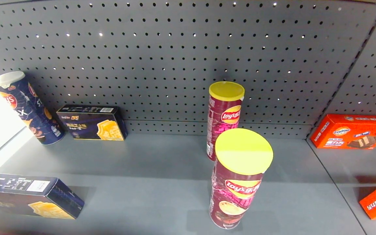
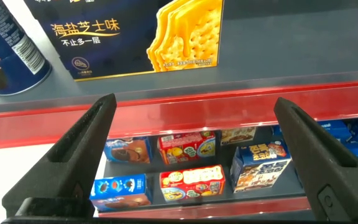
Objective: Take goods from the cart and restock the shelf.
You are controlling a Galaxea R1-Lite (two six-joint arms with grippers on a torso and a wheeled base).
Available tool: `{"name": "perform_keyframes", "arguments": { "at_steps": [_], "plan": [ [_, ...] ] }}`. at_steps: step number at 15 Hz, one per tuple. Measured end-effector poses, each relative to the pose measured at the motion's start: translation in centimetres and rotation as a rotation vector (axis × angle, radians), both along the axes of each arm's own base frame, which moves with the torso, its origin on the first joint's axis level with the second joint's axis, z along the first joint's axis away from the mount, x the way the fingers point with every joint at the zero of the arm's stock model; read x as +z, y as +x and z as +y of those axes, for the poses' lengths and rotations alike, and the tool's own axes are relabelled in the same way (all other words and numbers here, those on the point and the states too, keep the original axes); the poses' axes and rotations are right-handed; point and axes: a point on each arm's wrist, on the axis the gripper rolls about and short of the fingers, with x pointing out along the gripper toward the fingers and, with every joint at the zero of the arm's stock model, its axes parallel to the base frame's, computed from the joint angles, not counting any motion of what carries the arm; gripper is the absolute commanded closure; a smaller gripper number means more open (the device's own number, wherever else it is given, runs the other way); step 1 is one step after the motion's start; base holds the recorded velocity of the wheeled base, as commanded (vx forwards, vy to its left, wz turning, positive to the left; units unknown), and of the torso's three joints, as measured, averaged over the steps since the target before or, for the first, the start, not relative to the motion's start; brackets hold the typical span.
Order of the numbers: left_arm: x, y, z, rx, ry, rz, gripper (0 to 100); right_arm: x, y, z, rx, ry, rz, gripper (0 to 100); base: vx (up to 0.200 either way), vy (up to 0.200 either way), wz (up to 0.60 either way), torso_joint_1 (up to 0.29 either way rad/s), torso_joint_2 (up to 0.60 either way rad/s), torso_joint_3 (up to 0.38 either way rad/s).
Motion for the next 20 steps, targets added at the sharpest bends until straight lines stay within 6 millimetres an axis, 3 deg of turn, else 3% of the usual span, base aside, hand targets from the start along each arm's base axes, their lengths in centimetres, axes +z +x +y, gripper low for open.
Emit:
{"name": "perform_keyframes", "arguments": {
  "at_steps": [16,20],
  "plan": [
    [0.01,0.01,0.0,0.001,0.002,-0.004,0,-0.6,-0.95,-0.11,0.11,-0.003,-0.104,0,0.0,0.0,0.0,0.0,0.0,0.0],
    [-0.02,0.04,0.1,0.044,0.001,-0.003,0,-0.61,-0.99,-0.11,0.11,-0.003,-0.11,0,-0.1,0.0,0.0,0.001,0.0,0.002]
  ]
}}
